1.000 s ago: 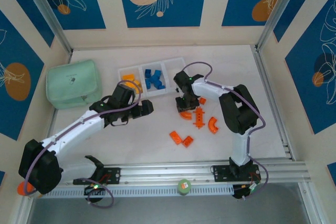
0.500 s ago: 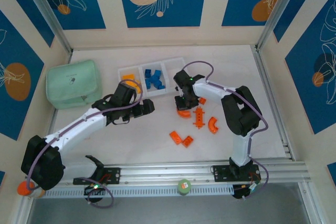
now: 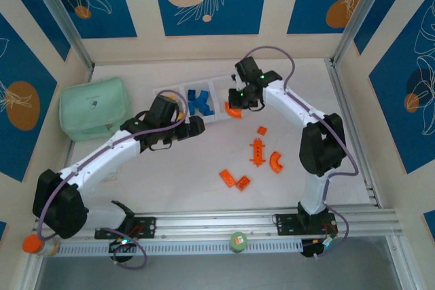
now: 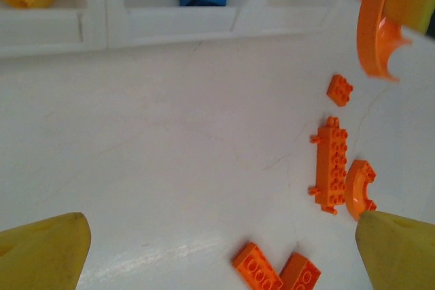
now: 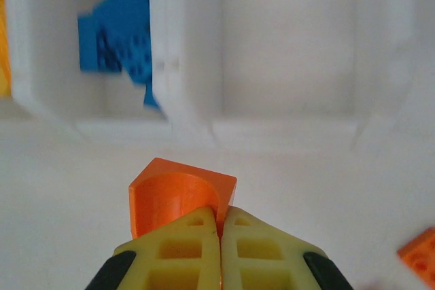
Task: Sort the legos into containers by color
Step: Pick up the lego from the center of the table, then place the lego in the container, then pick up the lego from the bottom-right of the table.
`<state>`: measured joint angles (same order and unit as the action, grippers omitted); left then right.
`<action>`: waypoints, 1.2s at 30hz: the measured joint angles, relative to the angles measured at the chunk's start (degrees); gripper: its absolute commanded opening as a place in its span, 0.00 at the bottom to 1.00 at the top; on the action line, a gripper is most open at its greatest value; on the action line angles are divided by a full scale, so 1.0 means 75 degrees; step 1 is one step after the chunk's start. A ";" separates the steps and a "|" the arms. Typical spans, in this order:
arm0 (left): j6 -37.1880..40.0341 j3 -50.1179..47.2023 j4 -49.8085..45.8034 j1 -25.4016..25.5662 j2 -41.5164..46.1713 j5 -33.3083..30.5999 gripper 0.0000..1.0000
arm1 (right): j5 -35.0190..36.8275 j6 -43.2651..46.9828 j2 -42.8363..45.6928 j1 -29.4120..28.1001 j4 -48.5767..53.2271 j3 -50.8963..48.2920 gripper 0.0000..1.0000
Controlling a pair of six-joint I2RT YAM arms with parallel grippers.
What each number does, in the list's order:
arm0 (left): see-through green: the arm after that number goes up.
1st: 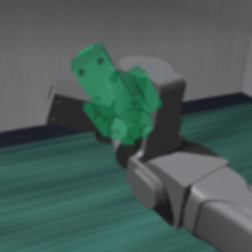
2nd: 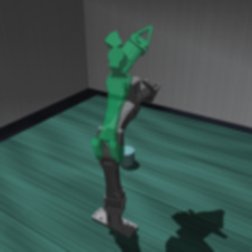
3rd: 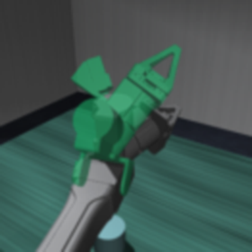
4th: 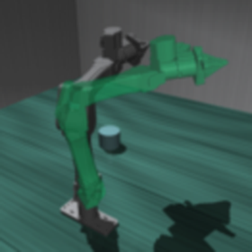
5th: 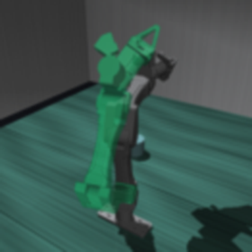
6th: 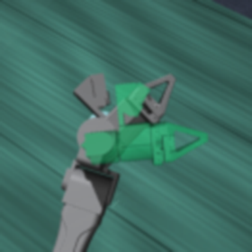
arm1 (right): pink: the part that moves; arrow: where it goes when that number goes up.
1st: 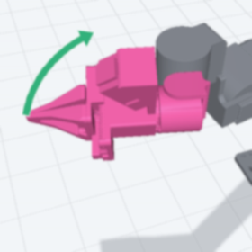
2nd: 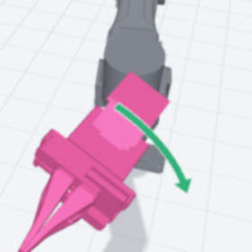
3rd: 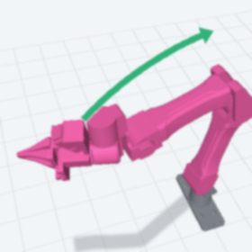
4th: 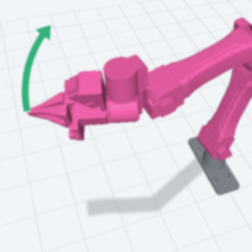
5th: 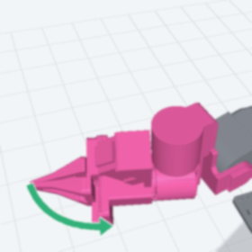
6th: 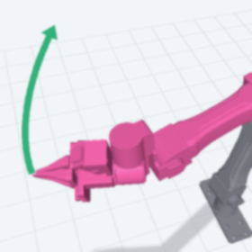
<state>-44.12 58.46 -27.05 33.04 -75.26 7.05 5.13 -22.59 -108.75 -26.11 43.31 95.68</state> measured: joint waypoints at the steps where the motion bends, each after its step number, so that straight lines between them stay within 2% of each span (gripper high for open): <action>1: 0.0047 0.0114 -0.0017 0.0000 -0.0070 -0.0003 0.99 | 0.0006 -0.0038 -0.0239 0.0082 -0.0041 0.0335 0.07; 8: 0.0297 0.0752 -0.0178 -0.0055 -0.0396 -0.0012 0.99 | 0.0268 -0.0289 -0.2151 0.0242 -0.0050 0.2238 0.07; 13: 0.0350 0.0813 -0.0178 -0.0093 -0.0592 -0.0020 0.99 | 0.0568 -0.0341 -0.3022 0.0239 0.0058 0.3057 0.08; 17: 0.0356 0.0813 -0.0172 -0.0131 -0.0662 -0.0015 0.99 | 0.0918 -0.0350 -0.3392 0.0233 0.0175 0.3509 0.17; 21: 0.0408 0.0816 -0.0169 -0.0152 -0.0664 -0.0009 0.99 | 0.0988 -0.0283 -0.3433 0.0233 0.0169 0.3579 0.27; 29: 0.0551 0.0921 -0.0172 -0.0154 -0.0705 0.0058 0.99 | 0.1008 -0.0105 -0.3249 0.0087 0.0023 0.3346 0.31; 36: 0.0551 0.0819 -0.0195 -0.0154 -0.0493 0.0117 0.99 | 0.0970 -0.0131 -0.1387 0.0047 -0.0291 0.1309 0.34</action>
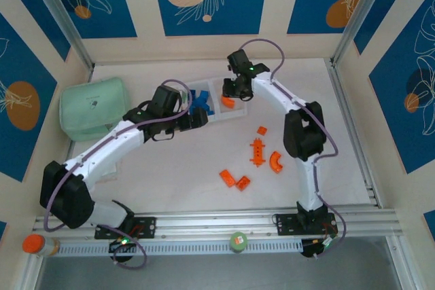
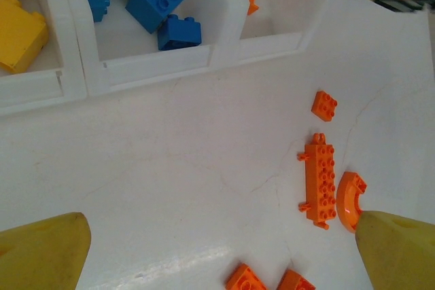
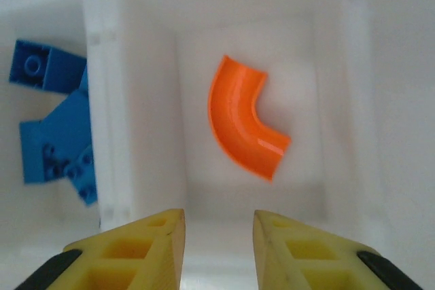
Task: Sort the legos into containers by color
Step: Pick up the lego from the bottom-right of the table.
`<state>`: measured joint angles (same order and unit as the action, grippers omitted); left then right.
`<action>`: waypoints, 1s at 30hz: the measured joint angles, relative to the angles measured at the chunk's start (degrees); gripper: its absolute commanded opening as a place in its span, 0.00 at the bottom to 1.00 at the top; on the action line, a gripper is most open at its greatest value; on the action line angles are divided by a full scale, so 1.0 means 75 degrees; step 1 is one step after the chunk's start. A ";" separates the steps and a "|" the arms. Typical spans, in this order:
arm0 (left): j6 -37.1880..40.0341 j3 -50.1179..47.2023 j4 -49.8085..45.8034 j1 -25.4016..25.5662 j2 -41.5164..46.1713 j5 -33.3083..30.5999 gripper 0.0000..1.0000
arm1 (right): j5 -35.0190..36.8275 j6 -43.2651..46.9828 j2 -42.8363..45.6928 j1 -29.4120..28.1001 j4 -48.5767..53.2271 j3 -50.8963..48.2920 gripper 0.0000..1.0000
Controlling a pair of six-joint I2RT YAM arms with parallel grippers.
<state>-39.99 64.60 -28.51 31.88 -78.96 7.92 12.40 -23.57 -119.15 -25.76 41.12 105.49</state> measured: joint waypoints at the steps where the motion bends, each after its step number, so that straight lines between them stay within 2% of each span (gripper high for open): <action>1: 0.0000 -0.0041 -0.0003 0.0003 0.0076 0.0012 0.99 | -0.0003 -0.0032 0.0391 0.0000 -0.0070 -0.0408 0.35; 7: -0.0029 -0.0481 0.0058 0.0210 0.0402 0.0149 0.99 | -0.0032 -0.0289 0.2244 0.0035 -0.0207 -0.2372 0.37; 20: -0.0431 -0.0965 0.0428 0.1483 0.0423 0.0082 0.99 | 0.0184 -0.1524 0.4433 0.0230 0.0478 -0.5485 0.43; 25: -0.0624 -0.1040 0.0638 0.1775 0.0420 0.0041 0.99 | 0.0070 -0.2043 0.5356 0.0694 0.0440 -0.6822 0.45; 30: -0.0796 -0.1087 0.0804 0.2031 0.0350 -0.0009 0.99 | -0.0201 -0.2267 0.5686 0.1291 0.0326 -0.7647 0.45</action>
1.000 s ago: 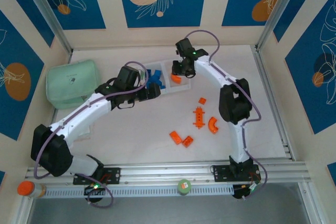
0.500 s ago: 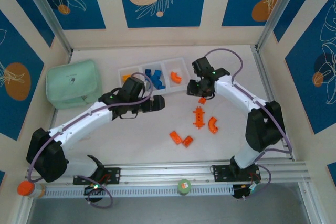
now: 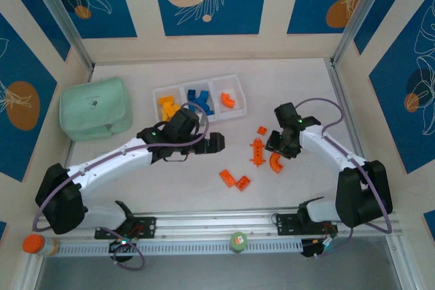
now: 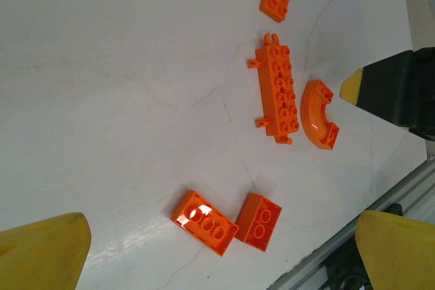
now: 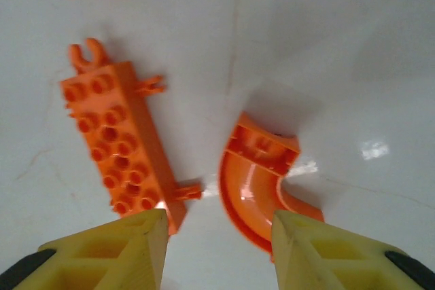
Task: Sort the legos into containers by color
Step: Pick up the lego from the bottom-right of the table.
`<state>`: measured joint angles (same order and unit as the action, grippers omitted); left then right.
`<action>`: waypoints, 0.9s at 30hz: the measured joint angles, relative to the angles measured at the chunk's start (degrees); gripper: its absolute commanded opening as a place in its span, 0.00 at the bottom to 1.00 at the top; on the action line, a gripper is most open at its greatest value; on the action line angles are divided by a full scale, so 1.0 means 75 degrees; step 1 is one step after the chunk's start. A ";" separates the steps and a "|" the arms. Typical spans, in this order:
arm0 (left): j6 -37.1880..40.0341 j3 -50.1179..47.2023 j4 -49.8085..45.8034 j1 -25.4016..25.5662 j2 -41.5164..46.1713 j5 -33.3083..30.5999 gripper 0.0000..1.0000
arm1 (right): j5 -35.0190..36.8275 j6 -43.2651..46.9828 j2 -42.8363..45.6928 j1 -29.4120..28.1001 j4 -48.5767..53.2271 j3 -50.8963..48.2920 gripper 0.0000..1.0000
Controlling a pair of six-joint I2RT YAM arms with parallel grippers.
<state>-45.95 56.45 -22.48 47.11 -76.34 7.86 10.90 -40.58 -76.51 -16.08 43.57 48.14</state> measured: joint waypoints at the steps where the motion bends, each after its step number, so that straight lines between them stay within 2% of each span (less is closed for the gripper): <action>1: -0.0032 -0.0003 0.0038 0.0047 -0.0026 0.0000 0.99 | -0.0099 -0.0029 0.0064 0.0093 -0.0082 -0.0166 0.44; 8: -0.0137 0.0000 0.0227 0.0254 -0.0306 0.0000 0.99 | -0.0804 -0.0050 0.0274 0.0676 -0.0632 -0.1055 0.40; 17: -0.0157 0.0064 0.0259 0.0370 -0.0507 -0.0003 0.99 | -0.0868 0.0067 0.0224 0.1046 -0.0968 -0.1186 0.32; 24: -0.0154 0.0245 0.0256 0.0373 -0.0653 -0.0009 0.99 | -0.1148 0.0326 0.0105 0.0959 -0.1303 -0.1186 0.48; 27: -0.0154 0.0291 0.0259 0.0373 -0.0656 -0.0047 0.99 | -0.1174 0.0353 0.0009 0.0857 -0.1367 -0.1177 0.52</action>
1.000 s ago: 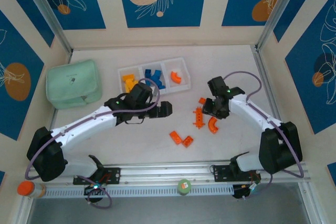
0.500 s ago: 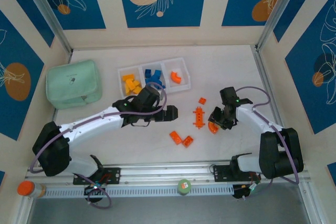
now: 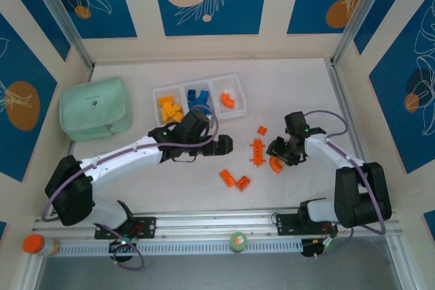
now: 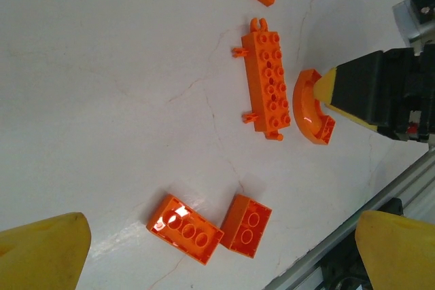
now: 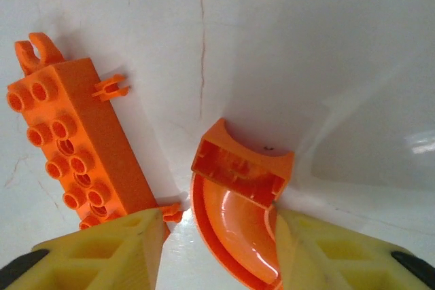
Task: Sort the legos into containers by color
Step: Pick up the lego from the bottom-right of the table, then place the lego in the container.
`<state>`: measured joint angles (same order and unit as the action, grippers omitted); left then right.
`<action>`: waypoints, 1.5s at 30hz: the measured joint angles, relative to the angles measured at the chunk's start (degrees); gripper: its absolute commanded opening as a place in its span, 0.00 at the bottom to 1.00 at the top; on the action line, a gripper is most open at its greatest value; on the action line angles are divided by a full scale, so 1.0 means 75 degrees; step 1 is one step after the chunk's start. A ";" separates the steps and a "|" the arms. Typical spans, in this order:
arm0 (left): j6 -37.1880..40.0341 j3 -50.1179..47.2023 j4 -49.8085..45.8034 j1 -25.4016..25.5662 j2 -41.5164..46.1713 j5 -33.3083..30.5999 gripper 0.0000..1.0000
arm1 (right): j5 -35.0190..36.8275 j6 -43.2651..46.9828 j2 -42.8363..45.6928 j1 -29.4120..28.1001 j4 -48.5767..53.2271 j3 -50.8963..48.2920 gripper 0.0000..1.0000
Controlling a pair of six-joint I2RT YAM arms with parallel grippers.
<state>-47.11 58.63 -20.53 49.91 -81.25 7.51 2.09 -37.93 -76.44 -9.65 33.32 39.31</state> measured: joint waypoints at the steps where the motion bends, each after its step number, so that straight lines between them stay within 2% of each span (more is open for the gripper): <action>1: 0.0000 0.0012 0.0000 0.0000 0.0000 -0.0009 0.99 | 0.0006 0.0000 -0.0070 -0.0023 -0.0003 0.0015 0.52; 6: 0.0003 0.0050 -0.0009 0.0000 -0.0064 -0.0015 0.99 | 0.0274 -0.0006 -0.0644 -0.0108 0.0067 0.0321 0.57; 10: 0.0009 0.0050 -0.0058 0.0000 -0.0085 -0.0047 0.99 | 0.0525 -0.0003 -0.0813 -0.0198 0.0070 0.0519 0.56; 13: 0.0058 0.0052 -0.0067 0.0000 -0.0093 -0.0073 0.99 | 0.0629 0.0015 -0.1096 -0.0251 0.0052 0.0664 0.48; 23: 0.0149 0.0114 -0.0195 0.0000 -0.0192 -0.0099 0.99 | 0.0877 0.0070 -0.1501 -0.0385 0.0175 0.0979 0.33; 29: 0.0198 0.0219 -0.0242 -0.0023 -0.0198 -0.0102 0.99 | 0.1020 0.0233 -0.1501 -0.0475 0.0382 0.1288 0.32; 38: 0.0379 0.0291 -0.0624 -0.0533 -0.0047 -0.0108 0.99 | 0.1291 0.0548 -0.1478 -0.1137 0.1125 0.3302 0.32; 45: 0.0583 0.0291 -0.1008 -0.1309 0.0493 -0.0154 0.99 | 0.1303 0.0659 -0.3316 -0.1824 0.1332 0.5942 0.32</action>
<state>-42.74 60.82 -28.10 40.10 -77.56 6.35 11.86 -32.99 -101.32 -23.33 43.31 83.88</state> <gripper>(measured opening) 0.993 0.316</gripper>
